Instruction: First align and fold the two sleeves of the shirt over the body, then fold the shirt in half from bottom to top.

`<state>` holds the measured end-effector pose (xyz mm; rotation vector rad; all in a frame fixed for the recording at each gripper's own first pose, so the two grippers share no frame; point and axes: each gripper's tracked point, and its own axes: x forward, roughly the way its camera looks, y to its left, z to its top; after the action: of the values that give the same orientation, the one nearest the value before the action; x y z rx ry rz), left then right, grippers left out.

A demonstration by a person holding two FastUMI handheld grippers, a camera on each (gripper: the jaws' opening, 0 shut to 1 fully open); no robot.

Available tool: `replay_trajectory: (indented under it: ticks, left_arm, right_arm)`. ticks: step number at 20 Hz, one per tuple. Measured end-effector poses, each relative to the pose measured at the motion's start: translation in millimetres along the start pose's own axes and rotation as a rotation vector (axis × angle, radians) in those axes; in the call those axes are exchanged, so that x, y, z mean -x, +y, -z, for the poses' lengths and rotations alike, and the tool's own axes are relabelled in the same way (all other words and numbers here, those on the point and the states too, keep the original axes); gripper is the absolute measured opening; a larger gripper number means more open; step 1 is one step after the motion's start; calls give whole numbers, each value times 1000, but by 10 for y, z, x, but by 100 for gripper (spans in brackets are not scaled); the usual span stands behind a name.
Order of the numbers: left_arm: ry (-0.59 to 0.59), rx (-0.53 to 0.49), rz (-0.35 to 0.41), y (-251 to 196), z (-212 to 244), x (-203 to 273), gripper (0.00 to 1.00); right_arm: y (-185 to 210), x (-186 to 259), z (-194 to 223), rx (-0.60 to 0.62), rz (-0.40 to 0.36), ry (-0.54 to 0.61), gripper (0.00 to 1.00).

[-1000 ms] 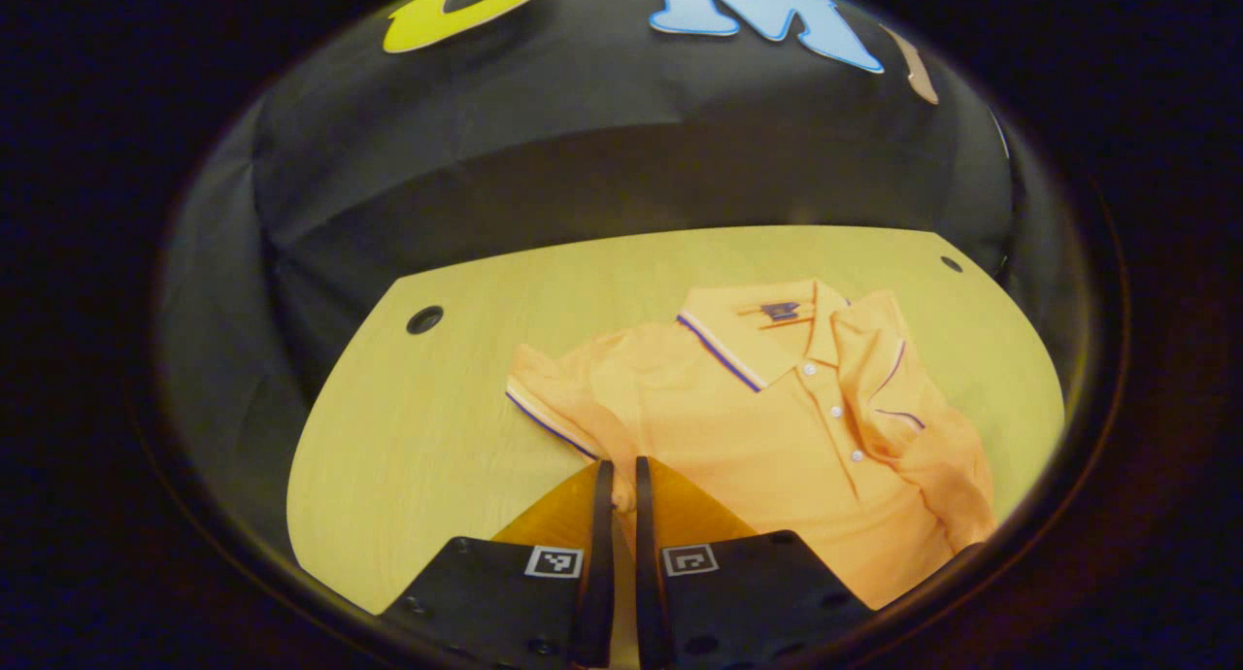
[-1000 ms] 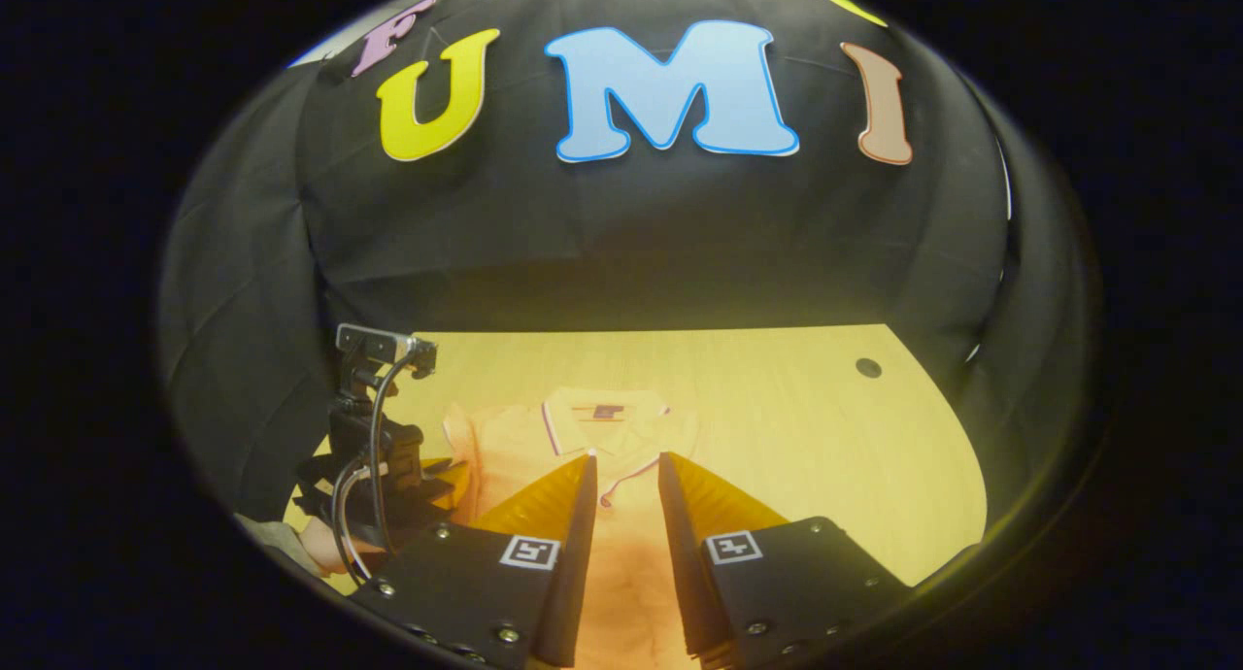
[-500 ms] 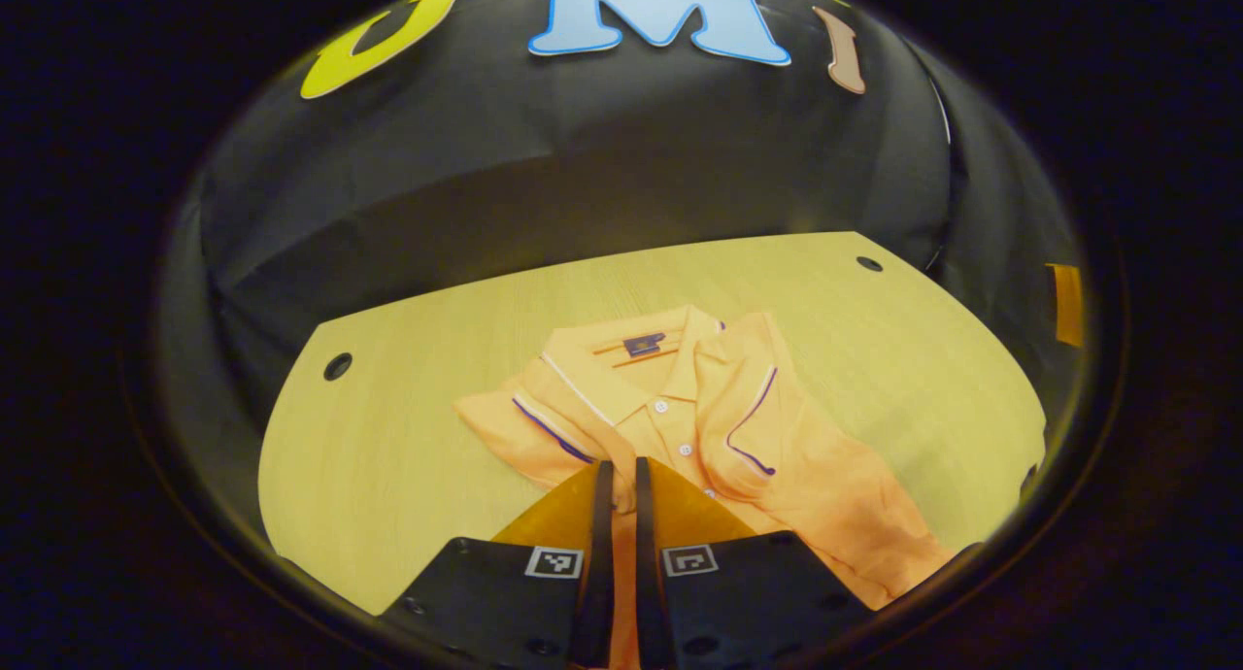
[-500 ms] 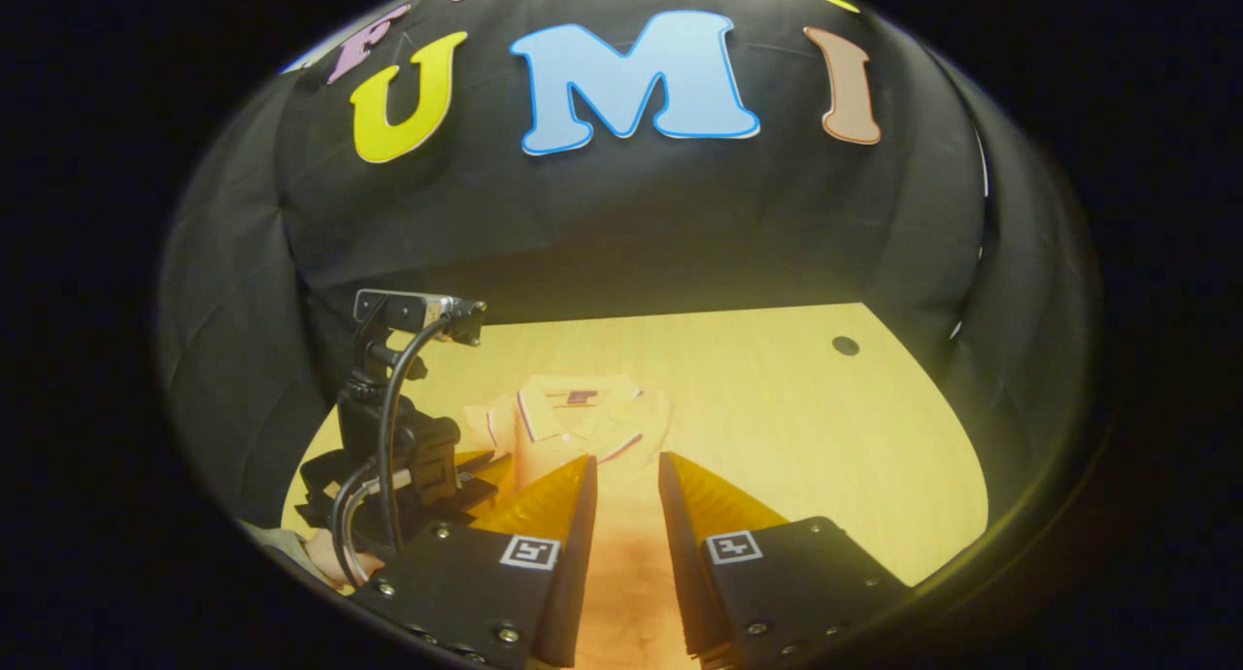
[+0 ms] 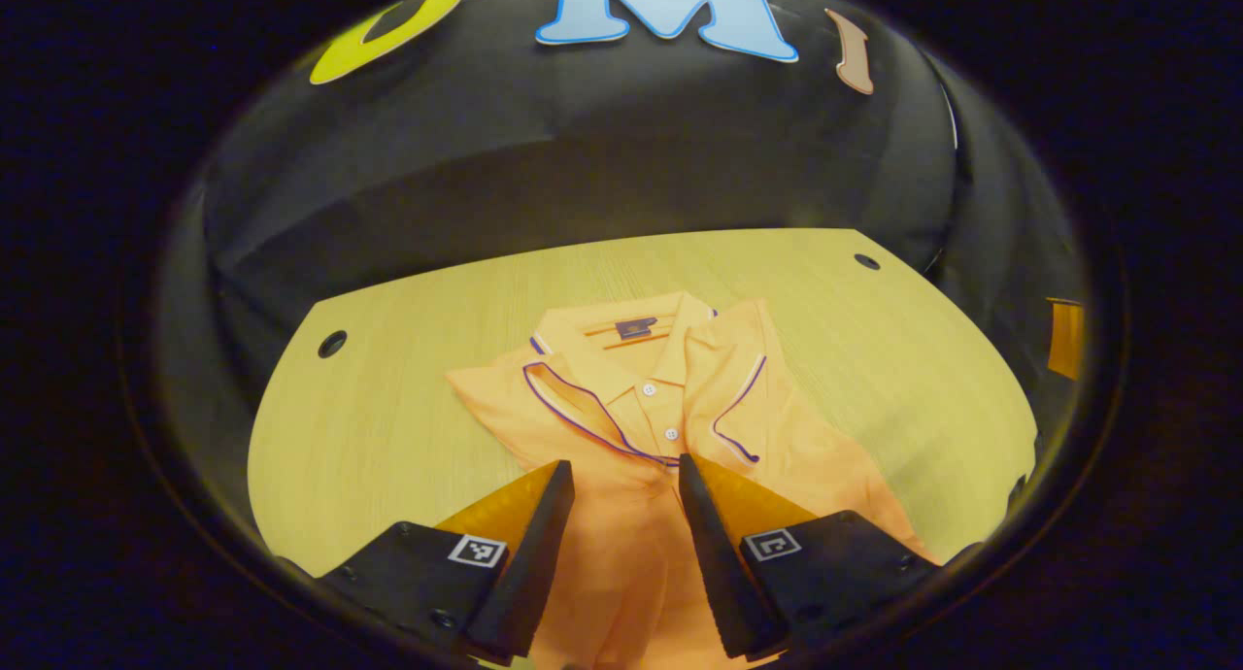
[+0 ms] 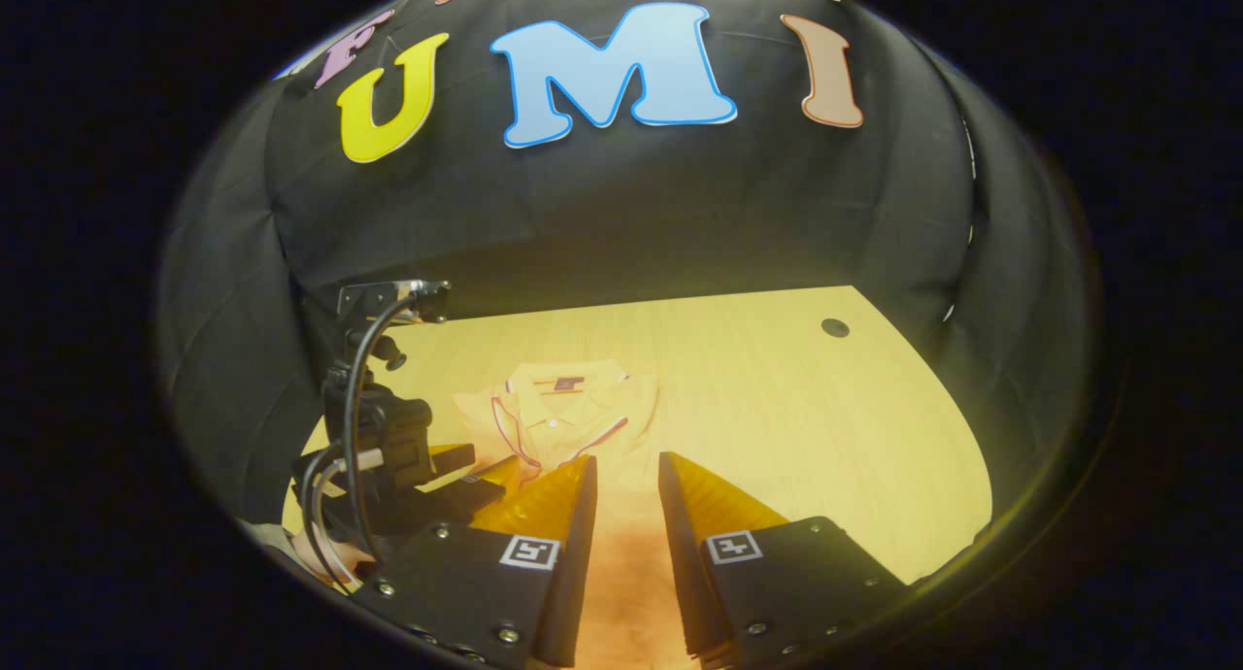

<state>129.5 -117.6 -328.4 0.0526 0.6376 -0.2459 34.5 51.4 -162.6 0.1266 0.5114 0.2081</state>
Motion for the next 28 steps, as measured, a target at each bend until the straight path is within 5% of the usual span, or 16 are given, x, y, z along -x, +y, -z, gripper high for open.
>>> replay_trajectory:
  ticks: [12, 20, 24, 26, 28]
  left_arm:
    - [-21, 41, -19, 153, 322, 871, 75]
    - [96, 51, -7, 65, 1132, 1393, 75]
    - [192, 66, 11, 6, 1562, 1573, 77]
    - [243, 68, 15, -24, 1739, 1630, 74]
    - [295, 72, 22, -50, 1928, 1681, 74]
  right_arm:
    - [61, 181, 470, 35, -53, 63, 40]
    - [127, 330, 1226, 90, -106, 229, 40]
    - [123, 427, 1640, 73, -141, 343, 47]
    - [95, 498, 1830, 70, -135, 385, 62]
    - [38, 597, 1977, 73, -131, 430, 62]
